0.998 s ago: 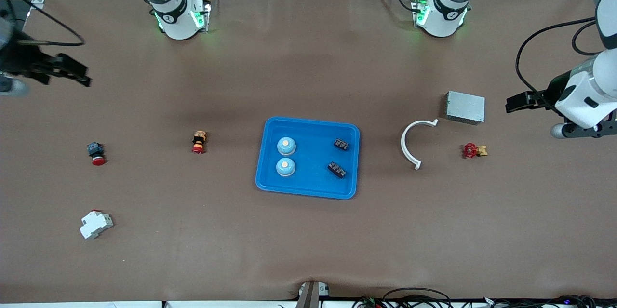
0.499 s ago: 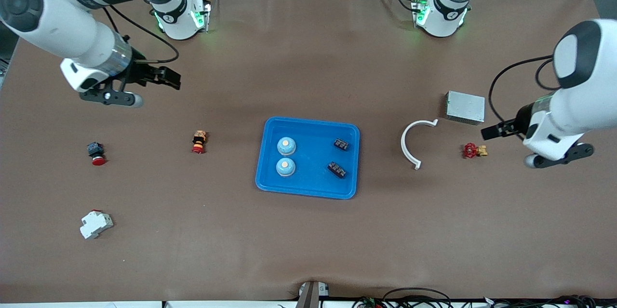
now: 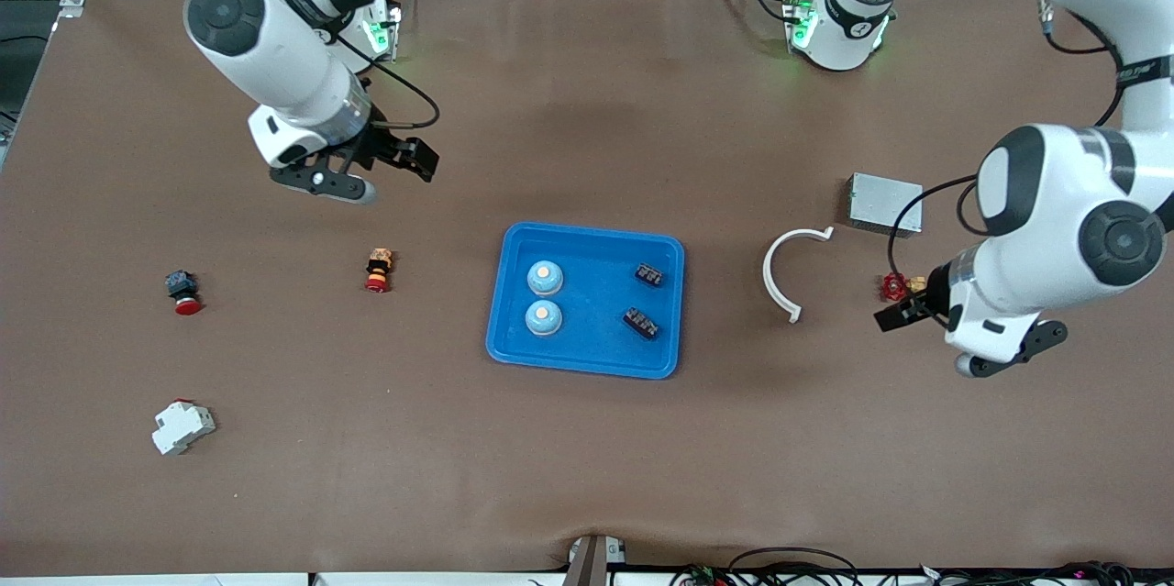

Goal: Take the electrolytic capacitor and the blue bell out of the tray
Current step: 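Reach the right gripper to a bell while the left gripper reaches a capacitor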

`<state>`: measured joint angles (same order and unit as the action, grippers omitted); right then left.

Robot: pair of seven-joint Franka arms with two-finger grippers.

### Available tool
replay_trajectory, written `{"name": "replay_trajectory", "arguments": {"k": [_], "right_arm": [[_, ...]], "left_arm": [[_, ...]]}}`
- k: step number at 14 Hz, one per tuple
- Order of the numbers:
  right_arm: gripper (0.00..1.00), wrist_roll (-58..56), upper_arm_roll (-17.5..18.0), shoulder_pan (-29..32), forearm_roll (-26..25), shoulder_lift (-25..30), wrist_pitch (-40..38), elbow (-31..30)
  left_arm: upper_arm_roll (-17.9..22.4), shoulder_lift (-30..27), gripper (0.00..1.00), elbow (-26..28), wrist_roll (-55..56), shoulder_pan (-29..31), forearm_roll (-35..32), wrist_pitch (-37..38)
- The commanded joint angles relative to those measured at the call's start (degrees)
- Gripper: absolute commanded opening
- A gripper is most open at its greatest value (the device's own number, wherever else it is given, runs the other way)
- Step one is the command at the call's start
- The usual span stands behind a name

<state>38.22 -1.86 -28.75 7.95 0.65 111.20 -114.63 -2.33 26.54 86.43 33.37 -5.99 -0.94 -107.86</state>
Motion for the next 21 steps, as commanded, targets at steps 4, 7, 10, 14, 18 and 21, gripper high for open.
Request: {"name": "replay_trajectory", "arguments": {"k": [4, 7, 10, 14, 18, 21], "right_arm": [[1.00, 4.2, -0.8, -4.5, 0.5, -5.9, 6.0, 0.8], [1.00, 8.5, -0.9, -8.1, -1.1, -9.3, 6.7, 3.1], [1.00, 15.5, -0.9, -12.4, -4.8, -13.0, 10.9, 4.2], [1.00, 21.0, -0.8, -14.6, -4.4, -16.7, 13.2, 6.5], [1.00, 26.6, -0.8, -17.5, -4.3, -22.5, 21.7, 7.4], [1.00, 27.7, -0.8, -18.2, -4.6, -26.5, 22.9, 9.3]], "left_arm": [[4.2, 6.1, 1.00, -6.4, 6.7, -6.2, -2.1, 0.3], [9.1, 6.5, 1.00, -6.0, 13.3, -12.5, -2.0, 0.1], [10.0, 6.5, 1.00, -5.7, 20.6, -15.9, -1.8, 1.0], [7.7, 5.6, 1.00, -6.2, 32.4, -17.6, 0.2, 1.2], [4.1, 6.3, 1.00, -6.2, 38.9, -20.5, 5.9, 0.6], [4.1, 7.9, 1.00, -6.2, 42.9, -25.5, 6.5, -1.7]]}}
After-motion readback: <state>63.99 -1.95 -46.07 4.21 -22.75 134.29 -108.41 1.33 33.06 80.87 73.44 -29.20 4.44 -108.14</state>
